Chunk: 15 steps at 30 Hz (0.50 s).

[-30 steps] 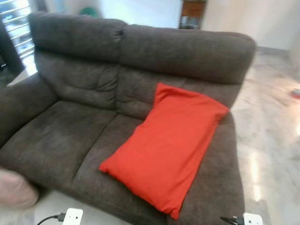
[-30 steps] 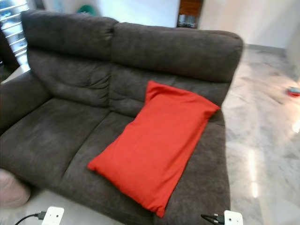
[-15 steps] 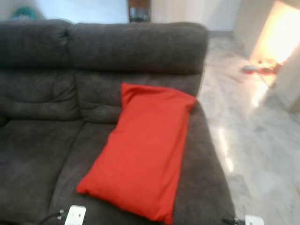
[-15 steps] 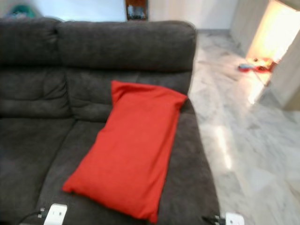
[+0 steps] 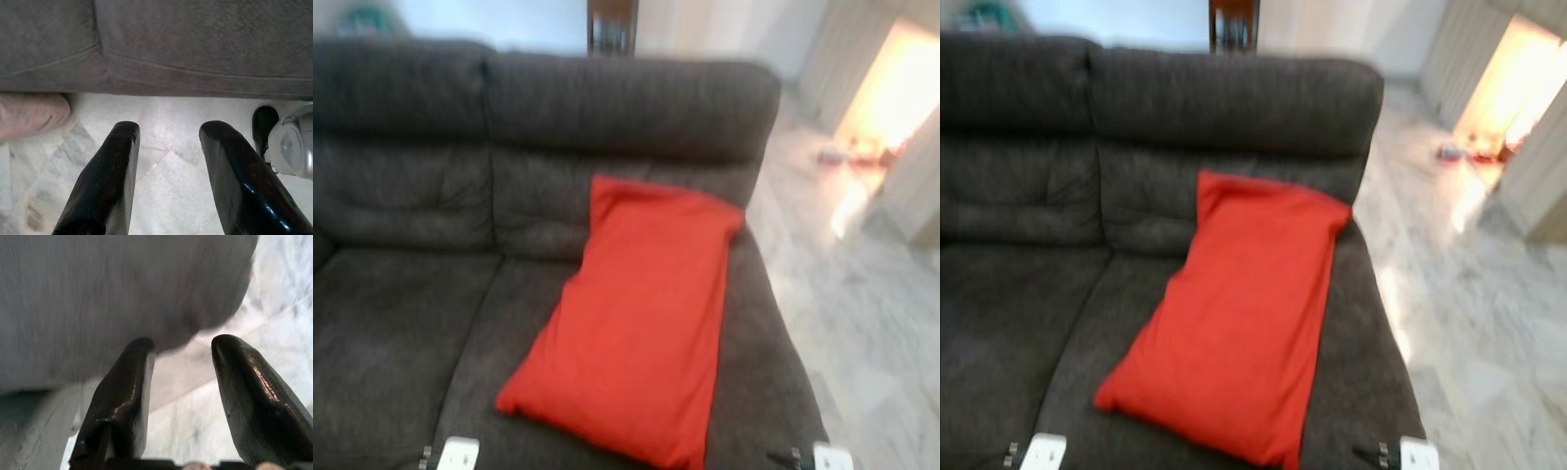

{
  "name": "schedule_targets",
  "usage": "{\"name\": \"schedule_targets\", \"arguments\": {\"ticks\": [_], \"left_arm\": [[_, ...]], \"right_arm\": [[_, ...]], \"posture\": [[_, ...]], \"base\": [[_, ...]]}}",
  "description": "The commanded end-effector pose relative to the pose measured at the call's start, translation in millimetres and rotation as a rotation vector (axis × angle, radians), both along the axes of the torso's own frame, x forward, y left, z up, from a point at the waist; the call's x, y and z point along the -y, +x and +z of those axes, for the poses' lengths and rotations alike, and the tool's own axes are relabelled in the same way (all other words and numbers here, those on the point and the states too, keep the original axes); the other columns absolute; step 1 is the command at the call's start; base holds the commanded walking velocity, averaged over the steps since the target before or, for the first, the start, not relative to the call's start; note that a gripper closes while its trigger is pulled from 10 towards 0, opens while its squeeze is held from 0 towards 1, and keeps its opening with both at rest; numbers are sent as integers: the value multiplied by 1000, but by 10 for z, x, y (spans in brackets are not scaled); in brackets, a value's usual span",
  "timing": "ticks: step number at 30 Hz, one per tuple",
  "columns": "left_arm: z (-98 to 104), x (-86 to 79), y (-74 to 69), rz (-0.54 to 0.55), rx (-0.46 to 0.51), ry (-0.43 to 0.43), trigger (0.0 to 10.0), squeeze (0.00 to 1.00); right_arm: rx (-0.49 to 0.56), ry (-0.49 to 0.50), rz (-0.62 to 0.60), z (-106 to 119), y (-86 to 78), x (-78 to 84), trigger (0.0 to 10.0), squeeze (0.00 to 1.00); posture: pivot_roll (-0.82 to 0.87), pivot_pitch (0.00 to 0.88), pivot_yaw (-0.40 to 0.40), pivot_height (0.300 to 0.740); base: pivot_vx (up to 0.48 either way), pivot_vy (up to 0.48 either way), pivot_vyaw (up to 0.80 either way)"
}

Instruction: Move the pillow to the sofa from floor

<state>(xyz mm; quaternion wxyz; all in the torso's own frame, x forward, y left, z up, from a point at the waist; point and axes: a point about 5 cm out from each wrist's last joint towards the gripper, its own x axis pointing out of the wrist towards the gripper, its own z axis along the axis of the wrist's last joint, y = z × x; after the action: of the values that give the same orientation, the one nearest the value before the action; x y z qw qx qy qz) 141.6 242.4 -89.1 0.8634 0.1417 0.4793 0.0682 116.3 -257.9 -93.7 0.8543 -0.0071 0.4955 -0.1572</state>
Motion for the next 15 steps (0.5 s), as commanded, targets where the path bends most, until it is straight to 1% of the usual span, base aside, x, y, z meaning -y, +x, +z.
{"name": "schedule_targets", "arguments": {"ticks": [1, 7, 15], "left_arm": [[-16, 41, -12, -19, -9, -8, 10000, 0], [-19, 40, -21, -19, -11, -7, 10000, 0], [-17, 31, -24, -16, -10, -8, 10000, 0]], "right_arm": [[-6, -5, 0, 4, -17, 32, 10000, 0], [-6, -4, 2, 3, -15, 27, 10000, 0], [-2, -1, 3, 6, 0, 21, 10000, 0]], "posture": [[110, 30, -14, 740], [112, 31, -16, 740], [113, 31, -15, 740]], "base": [[0, 0, 0], [0, 0, 0], [-311, 0, 0]]}}
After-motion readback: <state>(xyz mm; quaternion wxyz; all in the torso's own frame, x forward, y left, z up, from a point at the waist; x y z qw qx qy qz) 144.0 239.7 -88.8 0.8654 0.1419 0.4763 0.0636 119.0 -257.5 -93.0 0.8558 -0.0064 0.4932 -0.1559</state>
